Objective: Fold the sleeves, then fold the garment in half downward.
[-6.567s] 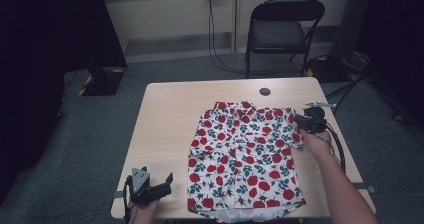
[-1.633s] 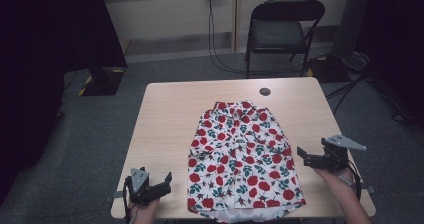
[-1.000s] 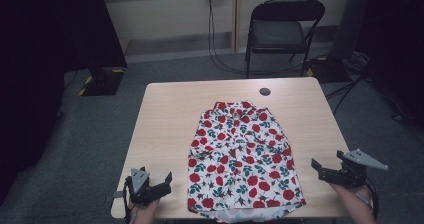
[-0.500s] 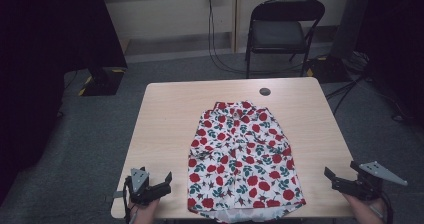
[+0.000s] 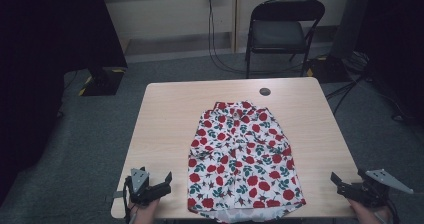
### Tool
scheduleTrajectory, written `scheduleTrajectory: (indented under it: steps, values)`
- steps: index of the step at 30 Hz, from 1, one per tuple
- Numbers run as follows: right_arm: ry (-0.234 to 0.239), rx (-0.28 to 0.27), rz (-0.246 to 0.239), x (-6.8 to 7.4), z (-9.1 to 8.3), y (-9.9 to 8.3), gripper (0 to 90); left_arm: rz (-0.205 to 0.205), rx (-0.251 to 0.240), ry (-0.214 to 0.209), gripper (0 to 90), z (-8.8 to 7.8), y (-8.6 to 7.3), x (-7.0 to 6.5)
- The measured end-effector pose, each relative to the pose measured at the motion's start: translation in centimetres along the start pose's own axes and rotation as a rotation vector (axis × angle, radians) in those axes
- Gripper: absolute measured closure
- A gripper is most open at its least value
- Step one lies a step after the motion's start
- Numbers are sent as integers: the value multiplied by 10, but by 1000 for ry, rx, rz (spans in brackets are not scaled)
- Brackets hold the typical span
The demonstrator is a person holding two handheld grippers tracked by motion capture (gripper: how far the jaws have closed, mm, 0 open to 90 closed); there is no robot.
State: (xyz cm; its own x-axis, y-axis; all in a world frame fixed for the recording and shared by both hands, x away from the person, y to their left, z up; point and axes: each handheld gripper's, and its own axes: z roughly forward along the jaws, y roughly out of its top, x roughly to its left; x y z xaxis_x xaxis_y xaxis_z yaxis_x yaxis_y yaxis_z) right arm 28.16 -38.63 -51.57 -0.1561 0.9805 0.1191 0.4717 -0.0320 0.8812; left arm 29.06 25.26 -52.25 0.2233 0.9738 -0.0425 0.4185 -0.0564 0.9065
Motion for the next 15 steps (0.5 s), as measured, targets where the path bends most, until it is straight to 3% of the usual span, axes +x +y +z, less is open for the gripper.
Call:
scheduleTrajectory:
  steps: [7, 15]
  values:
    - [-12, 33, -21, 2, 3, -1, 0, -1, -6, 1, 2, -1, 0, 0]
    - [11, -35, -3, 4, -1, 2, 0, -41, -13, 0, 1, -2, -1, 4]
